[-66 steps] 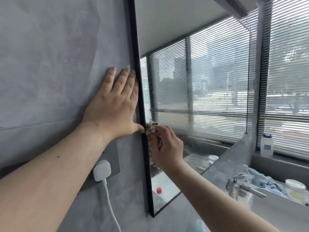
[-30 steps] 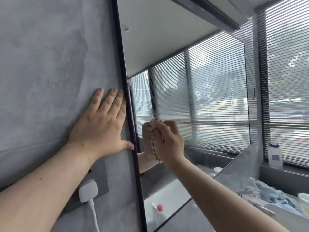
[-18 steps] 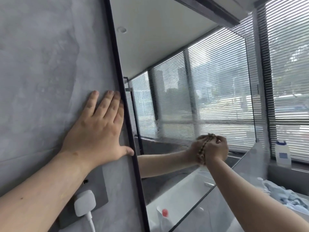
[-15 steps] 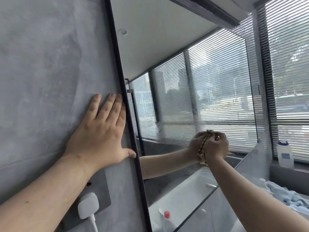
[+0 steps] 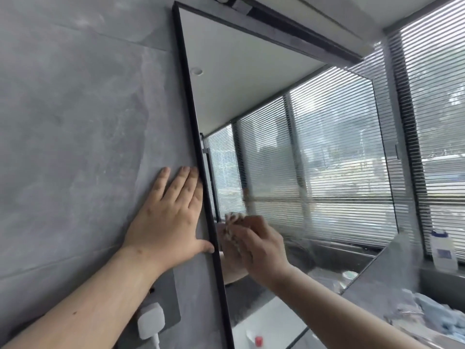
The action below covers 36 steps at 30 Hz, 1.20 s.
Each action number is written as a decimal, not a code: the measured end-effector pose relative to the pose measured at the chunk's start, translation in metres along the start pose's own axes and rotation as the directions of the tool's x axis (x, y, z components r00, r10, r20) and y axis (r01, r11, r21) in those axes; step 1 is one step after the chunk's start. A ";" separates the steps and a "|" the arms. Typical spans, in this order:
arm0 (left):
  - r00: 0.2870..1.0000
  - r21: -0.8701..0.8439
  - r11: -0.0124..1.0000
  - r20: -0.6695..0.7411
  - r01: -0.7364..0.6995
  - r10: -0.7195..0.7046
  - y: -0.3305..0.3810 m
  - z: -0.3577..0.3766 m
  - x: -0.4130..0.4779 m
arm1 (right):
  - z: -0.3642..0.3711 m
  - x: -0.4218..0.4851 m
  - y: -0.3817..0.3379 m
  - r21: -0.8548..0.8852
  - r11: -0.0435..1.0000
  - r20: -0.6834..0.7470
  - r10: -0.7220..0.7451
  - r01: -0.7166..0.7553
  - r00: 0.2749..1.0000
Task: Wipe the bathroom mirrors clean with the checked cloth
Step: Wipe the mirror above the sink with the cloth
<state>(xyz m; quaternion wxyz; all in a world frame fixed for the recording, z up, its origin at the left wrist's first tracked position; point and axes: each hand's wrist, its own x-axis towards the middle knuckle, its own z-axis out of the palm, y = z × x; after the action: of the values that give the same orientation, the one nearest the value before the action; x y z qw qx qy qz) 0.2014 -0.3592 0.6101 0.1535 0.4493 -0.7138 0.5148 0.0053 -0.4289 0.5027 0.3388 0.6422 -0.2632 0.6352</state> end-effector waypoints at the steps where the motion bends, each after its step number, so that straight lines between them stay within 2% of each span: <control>1: 1.000 -0.029 1.000 -0.010 -0.005 0.005 -0.001 -0.002 0.000 | -0.003 -0.008 0.003 0.004 0.995 0.035 -0.104 0.104 0.994; 4: 0.996 -0.062 0.996 -0.067 -0.063 0.059 -0.014 -0.014 0.012 | -0.015 -0.013 0.015 0.032 0.960 0.150 -0.279 0.277 0.949; 7: 0.983 -0.012 0.994 -0.147 -0.111 0.108 -0.047 -0.030 0.040 | -0.018 0.001 0.025 0.019 0.951 0.207 -0.305 0.308 0.929; 9: 0.995 0.028 0.999 -0.094 -0.031 0.033 -0.060 -0.040 0.057 | -0.014 0.018 0.039 -0.033 0.980 0.188 -0.185 0.195 0.965; 11: 0.998 0.135 0.989 -0.019 0.059 -0.057 -0.062 -0.042 0.065 | -0.011 0.037 0.065 -0.116 0.993 0.067 0.029 -0.021 0.997; 12: 0.998 0.165 0.984 -0.012 0.071 -0.070 -0.060 -0.040 0.066 | -0.010 0.044 0.083 -0.136 0.975 -0.019 0.174 -0.175 0.985; 13: 0.997 0.160 0.985 -0.040 0.071 -0.065 -0.057 -0.037 0.065 | -0.011 0.053 0.099 -0.125 0.928 -0.093 0.340 -0.350 0.936; 14: 0.996 0.159 0.984 -0.053 0.075 -0.067 -0.054 -0.035 0.065 | -0.012 0.055 0.122 -0.105 0.839 -0.145 0.518 -0.534 0.843; 16: 0.995 0.172 0.982 -0.086 0.073 -0.059 -0.056 -0.031 0.064 | -0.018 0.048 0.162 -0.061 0.594 -0.237 0.772 -0.802 0.590; 17: 0.994 0.166 0.984 -0.100 0.065 -0.049 -0.058 -0.029 0.065 | -0.022 0.040 0.178 -0.032 0.493 -0.278 0.831 -0.869 0.482; 19: 0.996 0.151 0.988 -0.079 0.045 -0.033 -0.058 -0.028 0.067 | -0.025 0.023 0.199 0.029 0.364 -0.310 0.889 -0.931 0.338; 20: 0.997 0.148 0.988 -0.069 0.038 -0.028 -0.058 -0.025 0.067 | -0.025 0.017 0.203 0.035 0.331 -0.309 0.901 -0.943 0.304; 21: 0.997 0.150 0.988 -0.070 0.040 -0.030 -0.059 -0.023 0.068 | -0.025 0.015 0.204 0.020 0.322 -0.312 0.901 -0.947 0.300; 23: 0.997 0.133 0.990 -0.071 0.040 -0.031 -0.059 -0.024 0.068 | -0.025 0.022 0.201 0.008 0.328 -0.303 0.901 -0.945 0.311; 24: 0.997 0.129 0.991 -0.072 0.042 -0.033 -0.058 -0.026 0.068 | -0.024 0.028 0.196 0.011 0.360 -0.300 0.891 -0.933 0.341; 28: 0.993 0.163 0.985 -0.112 0.064 -0.046 -0.056 -0.028 0.067 | -0.018 0.069 0.152 -0.028 0.552 -0.269 0.799 -0.834 0.538; 30: 0.993 0.159 0.985 -0.106 0.070 -0.054 -0.056 -0.029 0.067 | -0.012 0.093 0.113 -0.042 0.676 -0.239 0.708 -0.735 0.665; 33: 0.992 0.151 0.986 -0.115 0.068 -0.051 -0.057 -0.028 0.067 | 0.001 0.107 0.055 0.015 0.879 -0.174 0.471 -0.476 0.865; 35: 0.991 0.144 0.988 -0.127 0.057 -0.039 -0.057 -0.028 0.066 | 0.006 0.098 0.022 0.011 0.979 -0.138 0.204 -0.204 0.969; 36: 0.990 0.137 0.989 -0.133 0.055 -0.036 -0.057 -0.029 0.066 | 0.008 0.090 0.009 0.006 1.000 -0.121 0.030 -0.029 0.992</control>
<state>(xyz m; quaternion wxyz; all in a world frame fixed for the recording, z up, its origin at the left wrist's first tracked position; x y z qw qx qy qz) 0.2034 -0.3693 0.7012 0.1795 0.4408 -0.6540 0.5881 0.0080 -0.4326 0.5937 0.3434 0.5993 -0.2505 0.6784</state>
